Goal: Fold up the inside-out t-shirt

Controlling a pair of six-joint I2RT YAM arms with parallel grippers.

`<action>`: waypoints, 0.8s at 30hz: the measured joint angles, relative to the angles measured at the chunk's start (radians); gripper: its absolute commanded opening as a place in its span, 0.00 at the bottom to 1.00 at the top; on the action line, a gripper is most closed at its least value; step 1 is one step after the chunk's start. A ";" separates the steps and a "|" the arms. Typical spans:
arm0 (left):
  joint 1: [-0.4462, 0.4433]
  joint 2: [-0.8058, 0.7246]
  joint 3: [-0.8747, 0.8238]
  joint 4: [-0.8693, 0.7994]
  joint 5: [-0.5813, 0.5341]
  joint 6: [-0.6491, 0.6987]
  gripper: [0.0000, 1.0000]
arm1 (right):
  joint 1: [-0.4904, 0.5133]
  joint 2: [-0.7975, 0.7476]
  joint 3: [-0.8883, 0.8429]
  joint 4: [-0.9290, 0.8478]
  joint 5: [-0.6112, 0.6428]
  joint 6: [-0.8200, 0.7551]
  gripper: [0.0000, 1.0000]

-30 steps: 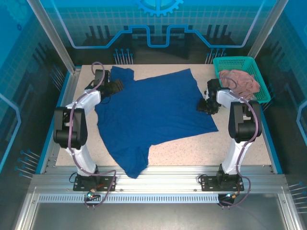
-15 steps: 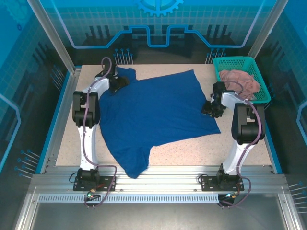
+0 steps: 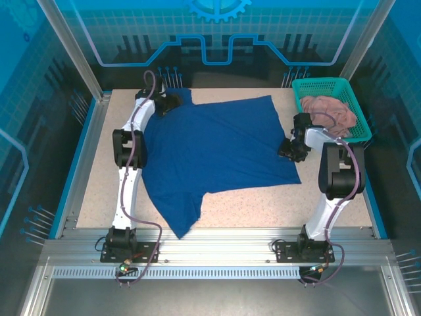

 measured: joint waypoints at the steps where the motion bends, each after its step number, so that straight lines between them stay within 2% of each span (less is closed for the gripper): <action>1: 0.001 0.016 0.028 -0.003 0.006 0.000 0.78 | 0.003 -0.002 0.000 0.002 0.000 0.003 0.46; 8: 0.016 0.032 0.056 0.004 0.048 -0.018 0.80 | 0.013 -0.005 0.041 -0.017 0.016 -0.009 0.50; 12: 0.023 -0.011 0.007 0.015 0.068 -0.023 0.81 | 0.013 -0.074 0.047 -0.023 0.023 -0.041 0.54; 19: 0.020 -0.389 -0.401 0.145 0.092 -0.047 0.81 | -0.021 -0.297 -0.090 -0.034 0.034 -0.076 0.56; 24: -0.005 -0.691 -0.695 0.310 0.104 -0.080 0.81 | -0.084 -0.341 -0.228 -0.062 0.035 -0.064 0.54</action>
